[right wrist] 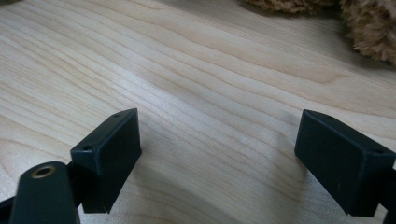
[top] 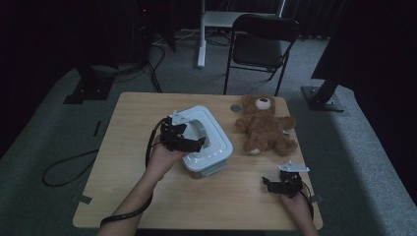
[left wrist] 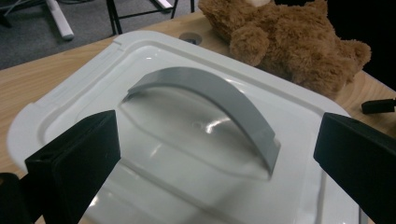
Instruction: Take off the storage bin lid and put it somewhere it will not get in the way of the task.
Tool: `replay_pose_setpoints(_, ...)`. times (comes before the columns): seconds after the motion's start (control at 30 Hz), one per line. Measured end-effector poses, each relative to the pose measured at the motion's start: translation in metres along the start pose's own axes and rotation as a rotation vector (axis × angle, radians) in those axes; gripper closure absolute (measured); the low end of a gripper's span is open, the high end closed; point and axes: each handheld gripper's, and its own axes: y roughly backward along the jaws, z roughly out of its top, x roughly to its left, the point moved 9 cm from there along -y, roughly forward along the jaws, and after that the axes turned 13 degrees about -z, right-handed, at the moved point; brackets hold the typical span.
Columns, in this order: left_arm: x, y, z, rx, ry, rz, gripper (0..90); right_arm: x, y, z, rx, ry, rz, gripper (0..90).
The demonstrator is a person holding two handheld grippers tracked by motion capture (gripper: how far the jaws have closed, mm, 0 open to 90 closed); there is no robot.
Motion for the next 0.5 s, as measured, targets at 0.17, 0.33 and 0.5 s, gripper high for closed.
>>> replay_pose_setpoints(0.17, 0.0, -0.012, 0.005, 0.02, 0.014, -0.001, 1.3, 0.0, 0.0, 0.0, 0.0, 0.0, 0.0, 13.5)
replay_pose_setpoints(0.33, 0.004, -0.021, 0.01, 0.03, 0.042, 0.017, 1.3, 0.0, 0.0, 0.0, 0.0, 0.0, -0.001, 13.6)
replay_pose_setpoints(0.5, 0.008, -0.031, 0.01, 0.052, 0.076, 0.019, 1.3, -0.001, 0.0, 0.0, 0.0, -0.003, -0.003, 13.6)
